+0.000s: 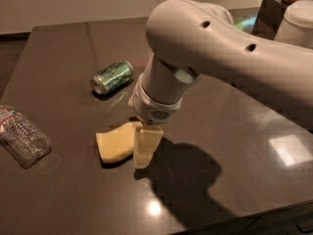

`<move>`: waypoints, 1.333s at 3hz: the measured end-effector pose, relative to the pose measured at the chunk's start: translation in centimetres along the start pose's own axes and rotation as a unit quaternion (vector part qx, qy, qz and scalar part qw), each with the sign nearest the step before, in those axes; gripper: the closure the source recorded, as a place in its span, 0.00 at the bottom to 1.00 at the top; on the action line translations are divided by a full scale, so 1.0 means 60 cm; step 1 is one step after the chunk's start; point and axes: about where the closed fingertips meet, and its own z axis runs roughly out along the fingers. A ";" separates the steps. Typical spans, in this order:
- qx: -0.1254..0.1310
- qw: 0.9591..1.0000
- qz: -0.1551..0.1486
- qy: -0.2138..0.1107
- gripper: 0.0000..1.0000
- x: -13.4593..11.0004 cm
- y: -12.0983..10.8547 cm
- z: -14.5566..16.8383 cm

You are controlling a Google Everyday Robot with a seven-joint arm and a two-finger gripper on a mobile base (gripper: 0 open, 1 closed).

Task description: Move sponge near water bottle

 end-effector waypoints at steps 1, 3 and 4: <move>-0.013 1.000 -0.006 0.001 0.22 -0.012 0.006 0.010; -0.021 0.999 -0.032 0.006 0.84 -0.063 0.007 0.013; -0.018 0.998 -0.059 0.001 1.00 -0.101 0.010 0.010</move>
Offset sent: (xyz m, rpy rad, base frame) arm -0.0088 0.0262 -0.0030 -0.0294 0.0547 0.0413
